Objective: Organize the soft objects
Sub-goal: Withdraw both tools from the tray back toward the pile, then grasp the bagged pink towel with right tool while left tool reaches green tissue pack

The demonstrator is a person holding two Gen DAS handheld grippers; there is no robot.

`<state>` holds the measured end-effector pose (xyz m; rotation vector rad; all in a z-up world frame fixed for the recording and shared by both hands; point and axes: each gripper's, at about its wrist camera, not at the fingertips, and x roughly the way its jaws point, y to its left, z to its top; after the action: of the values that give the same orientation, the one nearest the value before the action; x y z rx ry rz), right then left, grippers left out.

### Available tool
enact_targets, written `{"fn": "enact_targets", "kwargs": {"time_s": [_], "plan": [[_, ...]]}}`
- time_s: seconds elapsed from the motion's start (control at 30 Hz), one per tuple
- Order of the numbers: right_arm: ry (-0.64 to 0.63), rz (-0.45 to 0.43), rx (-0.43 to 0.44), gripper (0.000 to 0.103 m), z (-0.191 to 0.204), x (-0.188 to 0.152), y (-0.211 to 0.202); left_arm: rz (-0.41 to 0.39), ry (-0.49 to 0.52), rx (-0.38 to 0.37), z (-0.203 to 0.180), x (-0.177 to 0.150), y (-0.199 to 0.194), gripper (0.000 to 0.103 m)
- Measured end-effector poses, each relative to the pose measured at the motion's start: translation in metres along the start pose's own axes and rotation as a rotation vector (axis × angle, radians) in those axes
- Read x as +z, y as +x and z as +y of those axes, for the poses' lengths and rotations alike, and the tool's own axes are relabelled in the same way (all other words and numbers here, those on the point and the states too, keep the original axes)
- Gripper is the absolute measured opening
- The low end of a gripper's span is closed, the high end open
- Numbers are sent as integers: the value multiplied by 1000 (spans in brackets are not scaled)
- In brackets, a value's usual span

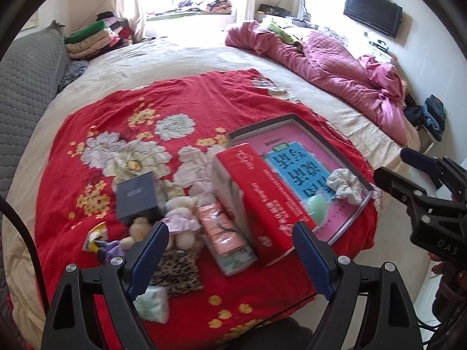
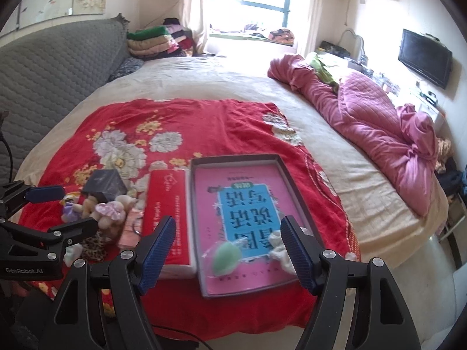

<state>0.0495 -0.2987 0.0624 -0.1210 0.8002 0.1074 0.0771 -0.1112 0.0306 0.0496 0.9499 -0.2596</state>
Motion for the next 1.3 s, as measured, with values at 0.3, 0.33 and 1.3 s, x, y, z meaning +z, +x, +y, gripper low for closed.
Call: {"fn": "enact_targets", "kwargs": {"time_s": [0.3, 0.33, 1.3], "plan": [[-39, -18, 25, 75, 24, 9, -3, -12, -75, 49, 45, -5, -16, 86], [-41, -21, 27, 75, 26, 10, -4, -16, -82, 59, 51, -5, -19, 86], [-165, -19, 128, 75, 109, 16, 11, 46, -293, 136, 172, -68, -28, 86]]}}
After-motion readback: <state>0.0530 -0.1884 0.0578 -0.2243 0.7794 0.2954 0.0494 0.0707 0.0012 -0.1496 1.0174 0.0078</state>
